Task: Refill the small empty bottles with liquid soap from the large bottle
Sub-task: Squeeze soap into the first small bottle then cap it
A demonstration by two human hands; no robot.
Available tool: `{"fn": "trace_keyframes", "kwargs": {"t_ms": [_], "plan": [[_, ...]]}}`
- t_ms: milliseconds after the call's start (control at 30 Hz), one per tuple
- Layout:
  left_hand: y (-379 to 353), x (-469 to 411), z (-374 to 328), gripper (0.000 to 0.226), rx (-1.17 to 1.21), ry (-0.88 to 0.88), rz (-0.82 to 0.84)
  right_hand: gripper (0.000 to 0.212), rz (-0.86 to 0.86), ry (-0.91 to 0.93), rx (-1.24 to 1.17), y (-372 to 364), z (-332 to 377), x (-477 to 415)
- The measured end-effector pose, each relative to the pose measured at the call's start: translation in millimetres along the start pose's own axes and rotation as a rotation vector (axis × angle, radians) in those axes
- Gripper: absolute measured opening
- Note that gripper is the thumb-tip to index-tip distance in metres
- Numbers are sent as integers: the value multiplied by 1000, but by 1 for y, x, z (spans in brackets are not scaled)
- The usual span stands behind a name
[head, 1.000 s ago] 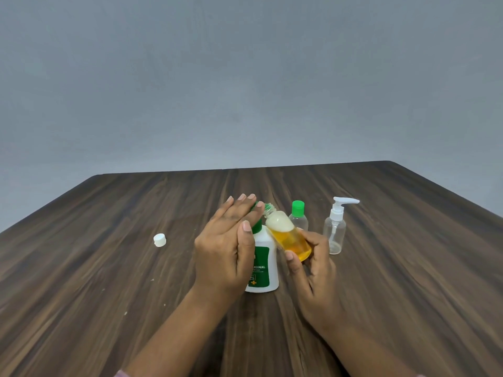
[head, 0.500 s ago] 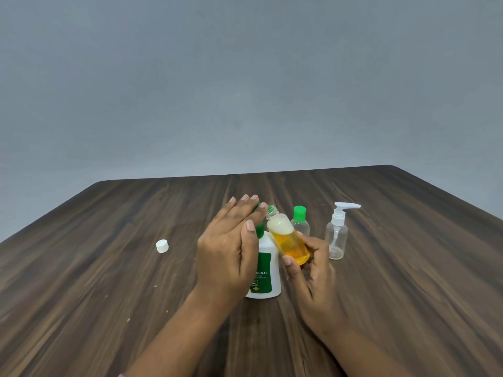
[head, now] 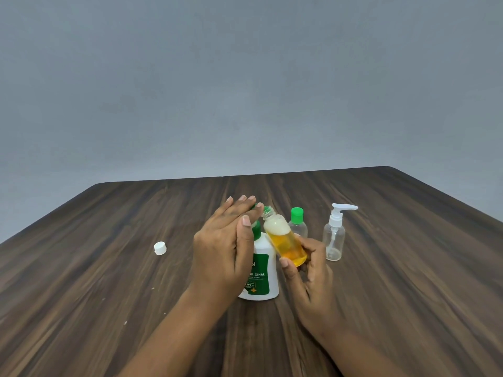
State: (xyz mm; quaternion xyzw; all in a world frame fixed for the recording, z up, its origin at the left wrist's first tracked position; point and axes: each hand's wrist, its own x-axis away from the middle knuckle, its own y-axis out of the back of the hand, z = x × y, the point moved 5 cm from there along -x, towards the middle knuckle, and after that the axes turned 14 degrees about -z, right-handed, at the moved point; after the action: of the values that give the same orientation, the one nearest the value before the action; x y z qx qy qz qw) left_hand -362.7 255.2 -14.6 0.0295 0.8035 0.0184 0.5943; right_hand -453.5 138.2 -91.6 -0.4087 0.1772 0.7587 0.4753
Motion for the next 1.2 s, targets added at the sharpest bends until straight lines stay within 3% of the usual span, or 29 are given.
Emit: {"fn": "trace_keyframes", "kwargs": {"t_ms": [300,1200], "plan": [[-2,16,5,43,4,-10,-8,31,-5,15,53,0,2,0],[-1,15,4,44,25,-3,-12,23,0,8,41,0,4,1]]}}
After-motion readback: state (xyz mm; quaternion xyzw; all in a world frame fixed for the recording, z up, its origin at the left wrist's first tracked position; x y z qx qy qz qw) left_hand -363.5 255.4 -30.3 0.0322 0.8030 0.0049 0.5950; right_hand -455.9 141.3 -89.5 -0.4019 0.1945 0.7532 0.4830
